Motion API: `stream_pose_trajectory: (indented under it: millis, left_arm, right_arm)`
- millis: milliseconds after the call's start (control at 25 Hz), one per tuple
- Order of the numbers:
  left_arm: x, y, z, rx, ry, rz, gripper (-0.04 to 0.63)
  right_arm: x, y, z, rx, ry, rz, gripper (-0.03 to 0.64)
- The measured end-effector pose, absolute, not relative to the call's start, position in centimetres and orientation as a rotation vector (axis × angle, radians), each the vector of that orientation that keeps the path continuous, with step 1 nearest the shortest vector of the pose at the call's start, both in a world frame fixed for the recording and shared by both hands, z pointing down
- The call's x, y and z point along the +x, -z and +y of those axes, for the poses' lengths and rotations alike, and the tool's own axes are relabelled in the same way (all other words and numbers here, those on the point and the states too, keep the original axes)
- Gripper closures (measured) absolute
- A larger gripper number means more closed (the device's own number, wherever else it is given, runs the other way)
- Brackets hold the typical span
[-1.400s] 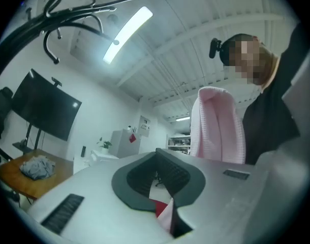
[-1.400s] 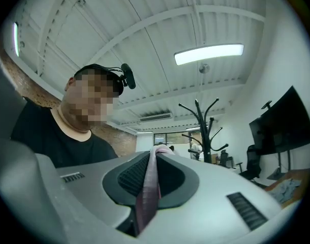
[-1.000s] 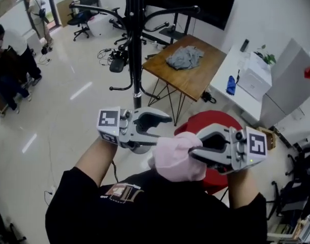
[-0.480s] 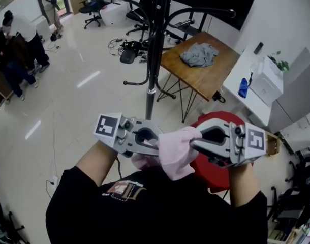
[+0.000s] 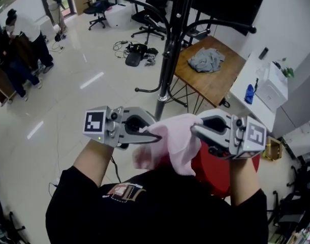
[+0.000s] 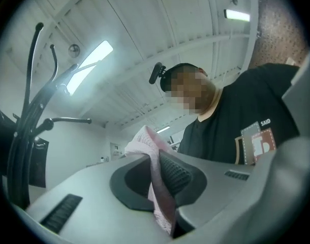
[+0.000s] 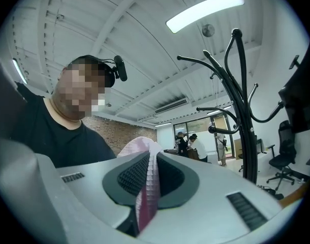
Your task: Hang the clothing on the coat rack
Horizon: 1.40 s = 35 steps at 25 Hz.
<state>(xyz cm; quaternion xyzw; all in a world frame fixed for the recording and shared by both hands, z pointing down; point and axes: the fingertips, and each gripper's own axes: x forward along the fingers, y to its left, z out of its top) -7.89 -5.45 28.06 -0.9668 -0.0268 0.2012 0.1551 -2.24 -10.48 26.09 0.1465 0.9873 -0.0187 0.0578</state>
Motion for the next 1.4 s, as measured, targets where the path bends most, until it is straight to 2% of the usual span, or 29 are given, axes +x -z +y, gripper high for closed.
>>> stream_pose_trajectory:
  millis: [160, 400, 680, 920, 1400]
  left_arm:
    - [-9.5, -26.3, -6.5, -2.747, -0.613, -0.001, 0.58]
    - [-10.2, -22.7, -7.6, -2.709, -0.56, 0.074, 0.58]
    - [-3.3, -16.7, -13.6, -2.678, -0.533, 0.165, 0.58]
    - [-2.8, -13.9, -13.4, -2.639, -0.456, 0.234, 0.58]
    - [-2.8, -14.7, -15.0, -2.561, -0.271, 0.426, 0.58]
  right_arm:
    - [-4.8, -24.8, -12.1, 0.372, 0.096, 2.939, 0.586]
    - [-6.4, -21.3, -13.7, 0.231, -0.025, 2.877, 0.586]
    - [-0.4, -14.3, -18.8, 0.028, -0.236, 2.785, 0.586]
    - [0.4, -11.9, -18.4, -0.051, -0.316, 2.727, 0.586]
    - [0.5, -14.5, -19.5, 0.07, -0.228, 2.747, 0.586]
